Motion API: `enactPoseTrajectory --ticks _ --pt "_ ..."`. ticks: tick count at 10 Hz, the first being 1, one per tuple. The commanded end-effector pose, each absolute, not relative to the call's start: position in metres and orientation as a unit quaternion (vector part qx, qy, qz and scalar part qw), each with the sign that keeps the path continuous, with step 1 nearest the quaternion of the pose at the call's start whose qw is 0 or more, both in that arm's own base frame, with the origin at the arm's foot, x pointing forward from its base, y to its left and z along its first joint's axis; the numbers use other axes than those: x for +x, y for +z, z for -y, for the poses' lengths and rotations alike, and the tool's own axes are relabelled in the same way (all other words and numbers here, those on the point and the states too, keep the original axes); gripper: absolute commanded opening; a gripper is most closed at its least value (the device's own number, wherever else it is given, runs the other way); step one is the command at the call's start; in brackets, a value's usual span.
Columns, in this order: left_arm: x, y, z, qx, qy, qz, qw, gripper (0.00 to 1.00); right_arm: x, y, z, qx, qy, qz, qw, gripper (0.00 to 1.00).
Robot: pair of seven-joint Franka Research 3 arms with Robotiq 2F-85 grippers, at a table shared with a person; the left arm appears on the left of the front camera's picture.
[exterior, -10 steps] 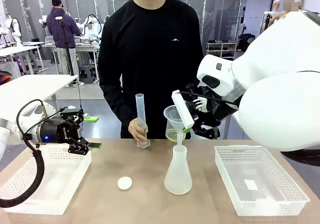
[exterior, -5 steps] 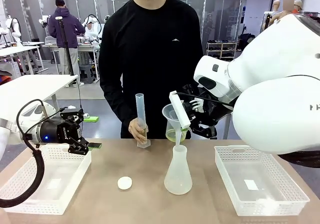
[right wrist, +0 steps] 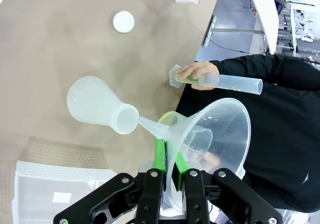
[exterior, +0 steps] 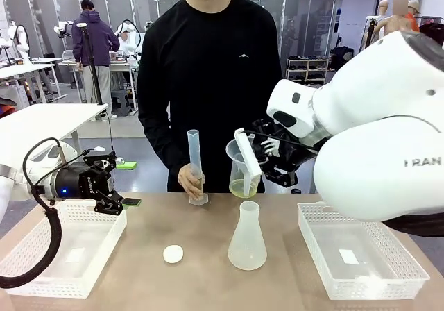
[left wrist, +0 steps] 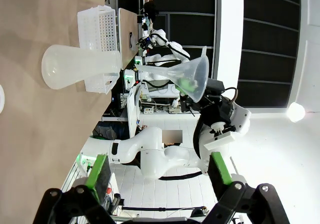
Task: Prepare the solutions needed for the experiment.
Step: Pick up the Plastic Funnel and insert it into the Big flask.
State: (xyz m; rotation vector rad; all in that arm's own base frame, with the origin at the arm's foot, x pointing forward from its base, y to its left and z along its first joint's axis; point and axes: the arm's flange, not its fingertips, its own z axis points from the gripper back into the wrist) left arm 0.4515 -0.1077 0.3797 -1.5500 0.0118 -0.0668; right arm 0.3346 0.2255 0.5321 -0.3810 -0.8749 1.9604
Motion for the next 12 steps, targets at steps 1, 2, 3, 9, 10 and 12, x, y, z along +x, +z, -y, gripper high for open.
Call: enactPoseTrajectory --ticks 1,2,3,9,10,12 --pt "0.451 0.381 0.108 -0.702 -0.03 -0.009 0.712 1.0 0.341 0.518 -0.229 -0.164 0.794 0.354 0.467 0.06" --pt "0.451 0.381 0.108 -0.702 -0.03 -0.009 0.712 1.0 0.344 0.513 -0.229 -0.173 0.795 0.344 0.469 0.06" --pt "0.451 0.381 0.108 -0.702 -0.03 -0.009 0.712 1.0 0.347 0.51 -0.227 -0.174 0.795 0.34 0.472 0.06" --pt "0.451 0.381 0.108 -0.702 -0.03 -0.009 0.712 1.0 0.356 0.49 -0.216 -0.139 0.794 0.318 0.499 0.06" --pt "0.451 0.381 0.108 -0.702 -0.03 -0.009 0.712 1.0 0.357 0.486 -0.215 -0.14 0.794 0.314 0.501 0.06" --pt "0.451 0.381 0.108 -0.702 -0.03 -0.009 0.712 1.0 0.357 0.48 -0.216 -0.118 0.796 0.314 0.503 0.06"
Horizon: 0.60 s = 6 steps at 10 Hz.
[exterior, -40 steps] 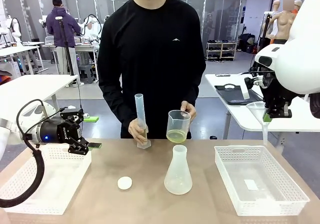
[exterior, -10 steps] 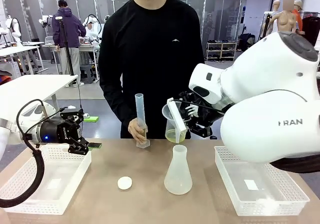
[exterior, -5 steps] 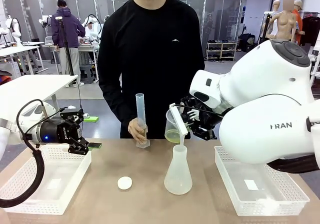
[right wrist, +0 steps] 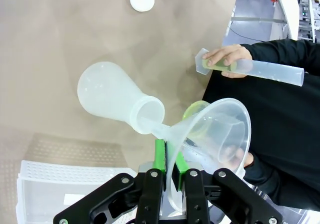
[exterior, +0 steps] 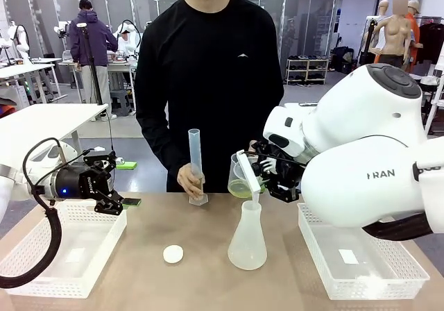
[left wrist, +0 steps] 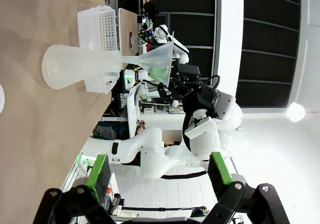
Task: Prepare the solutions needed for the experiment.
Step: Pick up the Plastic Funnel and insert it into the Big flask.
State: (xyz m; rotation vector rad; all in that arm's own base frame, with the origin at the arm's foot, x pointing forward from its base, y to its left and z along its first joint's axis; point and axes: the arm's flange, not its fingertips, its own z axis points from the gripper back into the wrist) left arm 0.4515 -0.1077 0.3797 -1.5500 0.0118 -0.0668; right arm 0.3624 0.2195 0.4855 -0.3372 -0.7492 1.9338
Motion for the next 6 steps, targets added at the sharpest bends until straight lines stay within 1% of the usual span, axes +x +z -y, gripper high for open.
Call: enactPoseTrajectory --ticks 1,4,6 --pt "0.451 0.381 0.108 -0.702 -0.03 -0.009 0.712 1.0 0.357 0.476 -0.217 -0.109 0.798 0.313 0.503 0.06" --pt "0.451 0.381 0.108 -0.702 -0.03 -0.009 0.712 1.0 0.359 0.463 -0.222 -0.092 0.803 0.307 0.502 0.06" --pt "0.451 0.381 0.108 -0.702 -0.03 -0.009 0.712 1.0 0.364 0.455 -0.222 -0.109 0.803 0.299 0.504 0.06"
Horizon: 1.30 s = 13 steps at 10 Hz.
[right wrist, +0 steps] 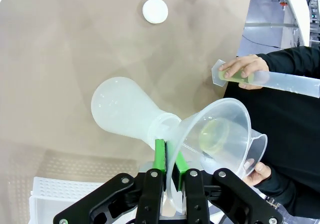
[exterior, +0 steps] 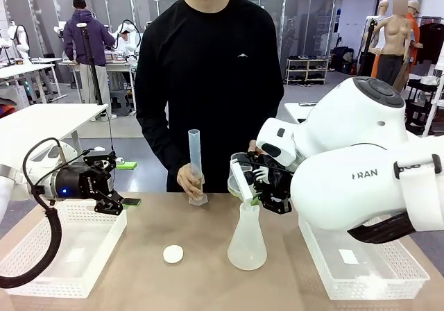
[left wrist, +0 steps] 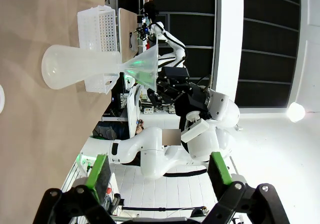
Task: Prepare the solutions needed for the experiment.
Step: Pick up the Plastic Funnel and insert it into the Big flask.
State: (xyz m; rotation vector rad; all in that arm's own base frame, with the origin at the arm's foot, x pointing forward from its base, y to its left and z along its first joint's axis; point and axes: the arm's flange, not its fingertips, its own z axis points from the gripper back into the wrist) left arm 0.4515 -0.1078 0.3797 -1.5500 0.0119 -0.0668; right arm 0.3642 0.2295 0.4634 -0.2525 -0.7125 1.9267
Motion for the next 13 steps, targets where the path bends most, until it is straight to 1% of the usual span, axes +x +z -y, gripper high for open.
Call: enactPoseTrajectory --ticks 1,5,6,7,8,9,10,11,12,13 --pt "0.451 0.381 0.108 -0.702 -0.03 -0.009 0.712 1.0 0.367 0.451 -0.221 -0.108 0.804 0.297 0.504 0.06" --pt "0.451 0.381 0.108 -0.702 -0.03 -0.009 0.712 1.0 0.369 0.441 -0.22 -0.095 0.804 0.292 0.509 0.06" --pt "0.451 0.381 0.108 -0.702 -0.03 -0.009 0.712 1.0 0.369 0.439 -0.22 -0.094 0.804 0.291 0.509 0.08" --pt "0.451 0.381 0.108 -0.702 -0.03 -0.009 0.712 1.0 0.369 0.437 -0.22 -0.09 0.805 0.294 0.508 0.15" --pt "0.451 0.381 0.108 -0.702 -0.03 -0.009 0.712 1.0 0.369 0.436 -0.22 -0.089 0.803 0.298 0.508 0.26" --pt "0.451 0.381 0.108 -0.702 -0.03 -0.009 0.712 1.0 0.369 0.436 -0.22 -0.088 0.803 0.3 0.507 0.34" --pt "0.451 0.381 0.108 -0.702 -0.03 -0.009 0.712 1.0 0.368 0.436 -0.22 -0.088 0.803 0.301 0.507 0.45" --pt "0.451 0.381 0.108 -0.702 -0.03 -0.009 0.712 1.0 0.368 0.437 -0.22 -0.09 0.804 0.303 0.504 0.53" --pt "0.451 0.381 0.108 -0.702 -0.03 -0.009 0.712 1.0 0.367 0.44 -0.22 -0.09 0.804 0.301 0.506 0.65" --pt "0.451 0.381 0.108 -0.702 -0.03 -0.009 0.712 1.0 0.366 0.444 -0.22 -0.089 0.803 0.296 0.51 0.73"
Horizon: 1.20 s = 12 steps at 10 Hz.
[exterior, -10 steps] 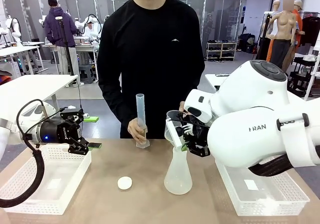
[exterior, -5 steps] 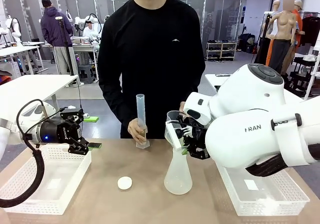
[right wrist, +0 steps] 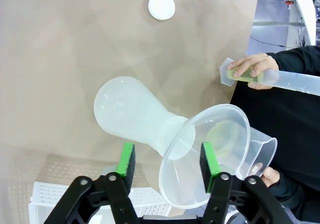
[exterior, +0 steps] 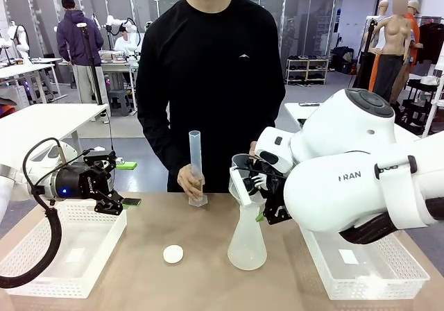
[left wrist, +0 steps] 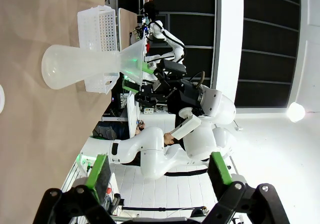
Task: Prepare the solutions needed for the experiment.
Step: Pick up the Plastic Funnel and insert it into the Big flask, then once the solution is in the Big flask , pick up the Plastic Funnel and place it back into the right Organizing basket.
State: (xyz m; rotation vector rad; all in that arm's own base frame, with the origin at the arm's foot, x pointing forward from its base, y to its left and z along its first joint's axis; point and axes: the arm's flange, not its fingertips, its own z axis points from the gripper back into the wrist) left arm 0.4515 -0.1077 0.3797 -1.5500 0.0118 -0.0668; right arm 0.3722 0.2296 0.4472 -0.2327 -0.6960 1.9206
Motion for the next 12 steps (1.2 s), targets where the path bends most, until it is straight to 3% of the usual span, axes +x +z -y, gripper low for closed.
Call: enactPoseTrajectory --ticks 1,2,12 --pt "0.451 0.381 0.108 -0.702 -0.03 -0.009 0.712 1.0 0.366 0.45 -0.219 -0.089 0.803 0.289 0.514 0.84" --pt "0.451 0.381 0.108 -0.702 -0.03 -0.009 0.712 1.0 0.365 0.453 -0.219 -0.09 0.806 0.284 0.512 0.92" --pt "0.451 0.381 0.108 -0.702 -0.03 -0.009 0.712 1.0 0.372 0.449 -0.229 -0.097 0.8 0.29 0.517 0.92"
